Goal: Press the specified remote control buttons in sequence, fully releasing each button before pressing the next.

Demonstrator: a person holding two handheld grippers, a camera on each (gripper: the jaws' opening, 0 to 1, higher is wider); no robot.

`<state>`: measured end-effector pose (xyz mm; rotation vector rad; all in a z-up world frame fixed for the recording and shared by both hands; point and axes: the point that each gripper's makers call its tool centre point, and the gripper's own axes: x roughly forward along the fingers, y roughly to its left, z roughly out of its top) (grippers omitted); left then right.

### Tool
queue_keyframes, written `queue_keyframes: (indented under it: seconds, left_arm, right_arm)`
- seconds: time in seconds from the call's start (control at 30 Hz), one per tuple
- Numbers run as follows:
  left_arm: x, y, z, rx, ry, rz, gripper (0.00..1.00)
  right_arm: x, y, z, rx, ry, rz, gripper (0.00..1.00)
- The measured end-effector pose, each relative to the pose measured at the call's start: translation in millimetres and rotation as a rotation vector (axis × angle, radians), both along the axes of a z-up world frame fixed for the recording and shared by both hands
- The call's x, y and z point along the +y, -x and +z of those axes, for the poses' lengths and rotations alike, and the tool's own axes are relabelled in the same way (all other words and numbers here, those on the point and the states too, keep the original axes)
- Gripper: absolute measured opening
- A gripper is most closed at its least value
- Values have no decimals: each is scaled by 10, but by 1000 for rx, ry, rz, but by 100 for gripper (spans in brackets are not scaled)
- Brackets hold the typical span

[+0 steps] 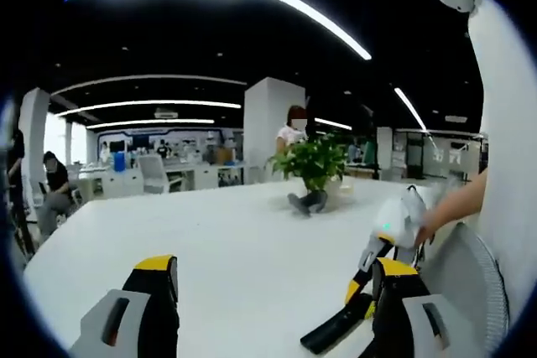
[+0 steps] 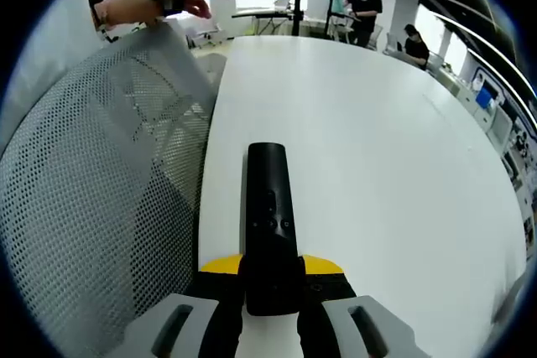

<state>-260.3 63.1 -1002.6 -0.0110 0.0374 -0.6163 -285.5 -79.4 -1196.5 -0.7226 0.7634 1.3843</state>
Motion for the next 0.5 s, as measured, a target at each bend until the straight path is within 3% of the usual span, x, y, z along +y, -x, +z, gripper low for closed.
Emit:
queue_keyframes:
  seconds: [0.3,0.37,0.43,0.5]
  left_arm:
    - [93,81,65,-54,110,48,100]
    - [139,100,86,-61,170,63,100]
    - [171,119,77,-38,243,78,100]
    - [182,132,25,-21,264,83,100]
  right_arm:
    - [5,5,6,-1,-8,-9,22]
    - [6,5,6,-1,-9,-13,22]
    - [8,5,5,-4,-9,-15,22]
    - [9,4,5,-2,-7,-19,22]
